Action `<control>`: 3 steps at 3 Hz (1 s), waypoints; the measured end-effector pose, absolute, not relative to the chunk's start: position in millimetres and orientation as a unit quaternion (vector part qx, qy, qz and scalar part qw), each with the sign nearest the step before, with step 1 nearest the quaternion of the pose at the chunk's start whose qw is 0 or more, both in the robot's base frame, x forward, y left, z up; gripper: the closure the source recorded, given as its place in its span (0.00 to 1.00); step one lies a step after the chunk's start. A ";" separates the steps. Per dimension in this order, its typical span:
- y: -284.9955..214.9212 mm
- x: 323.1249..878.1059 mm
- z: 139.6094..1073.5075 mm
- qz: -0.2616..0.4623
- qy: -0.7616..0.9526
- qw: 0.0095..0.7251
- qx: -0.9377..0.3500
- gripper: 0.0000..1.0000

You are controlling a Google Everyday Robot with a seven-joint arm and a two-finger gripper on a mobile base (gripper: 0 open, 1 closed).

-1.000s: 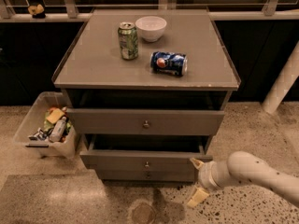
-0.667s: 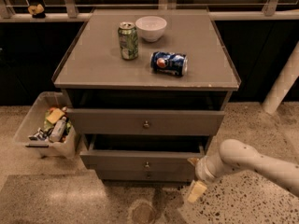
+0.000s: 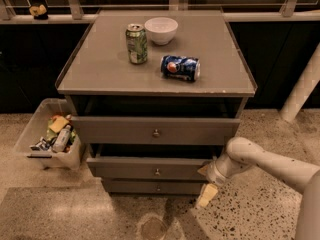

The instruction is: Close middle drawer

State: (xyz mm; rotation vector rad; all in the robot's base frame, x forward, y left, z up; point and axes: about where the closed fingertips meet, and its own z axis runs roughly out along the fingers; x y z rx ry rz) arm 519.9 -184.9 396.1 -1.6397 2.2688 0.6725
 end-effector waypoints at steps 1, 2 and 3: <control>-187.3 526.4 403.7 0.229 0.800 0.152 -0.534 0.00; -190.0 524.5 400.1 0.226 0.805 0.161 -0.524 0.00; -189.6 524.5 399.7 0.227 0.805 0.161 -0.524 0.00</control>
Offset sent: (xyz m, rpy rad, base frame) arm 0.0082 -0.0015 0.0069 0.0137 -0.0118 -0.0622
